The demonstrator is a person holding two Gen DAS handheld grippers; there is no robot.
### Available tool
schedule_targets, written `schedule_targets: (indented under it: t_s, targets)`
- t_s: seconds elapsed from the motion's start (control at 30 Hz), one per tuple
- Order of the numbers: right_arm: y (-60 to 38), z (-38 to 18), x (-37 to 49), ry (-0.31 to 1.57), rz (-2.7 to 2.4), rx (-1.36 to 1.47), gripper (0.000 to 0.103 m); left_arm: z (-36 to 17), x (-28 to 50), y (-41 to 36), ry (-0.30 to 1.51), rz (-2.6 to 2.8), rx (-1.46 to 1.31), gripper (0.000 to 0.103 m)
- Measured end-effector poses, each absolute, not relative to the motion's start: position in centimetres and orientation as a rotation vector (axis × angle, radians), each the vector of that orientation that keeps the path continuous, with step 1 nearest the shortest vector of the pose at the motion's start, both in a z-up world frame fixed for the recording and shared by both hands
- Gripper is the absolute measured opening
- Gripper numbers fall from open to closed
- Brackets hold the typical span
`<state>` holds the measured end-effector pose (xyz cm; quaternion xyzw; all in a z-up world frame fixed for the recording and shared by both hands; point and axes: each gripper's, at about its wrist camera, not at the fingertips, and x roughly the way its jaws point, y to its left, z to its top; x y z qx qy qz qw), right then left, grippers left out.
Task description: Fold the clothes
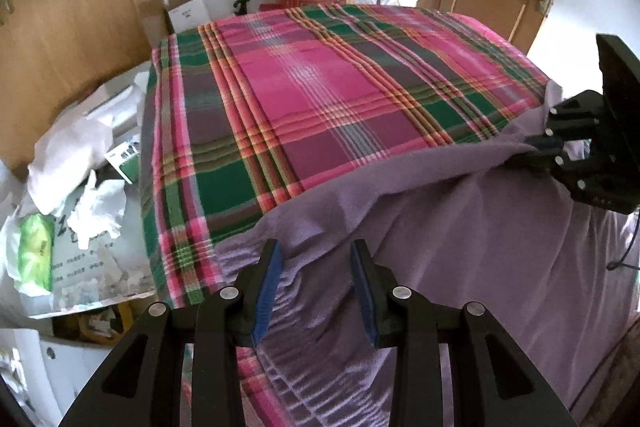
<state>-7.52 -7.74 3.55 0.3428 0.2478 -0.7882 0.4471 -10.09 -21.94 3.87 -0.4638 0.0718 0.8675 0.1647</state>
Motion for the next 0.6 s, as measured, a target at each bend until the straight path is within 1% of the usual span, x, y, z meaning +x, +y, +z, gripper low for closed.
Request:
schedule_targets:
  t_s: [0.07,0.17,0.2,0.23,0.33,0.6]
  targets:
    - [-7.6,3.5,-7.0,0.634,-1.944,0.836,0.003,4.6,-10.1,-22.3,0.195,2.499,-1.293,0.037]
    - [-7.6,3.4,-6.5,0.655,-1.935,0.825,0.003,5.8,-10.5,-23.0,0.134,2.540,-1.233,0.037]
    - [-7.6,3.3,-6.4,0.661,-1.934,0.826,0.003,6.0,-10.6,-22.9,0.149,2.539,-1.222,0.037]
    - [-7.7,3.3,-6.4,0.661,-1.932,0.828,0.003,6.2,-10.7,-22.7,0.171,2.535,-1.213,0.037]
    - [-7.6,3.3,-6.3,0.658,-1.919,0.837,0.003,5.6,-11.0,-21.0,0.332,2.467,-1.234,0.037]
    - [-7.4,2.4,-6.1,0.666,-1.882,0.867,0.003,4.5,-11.6,-19.7,0.521,2.407,-1.262,0.037]
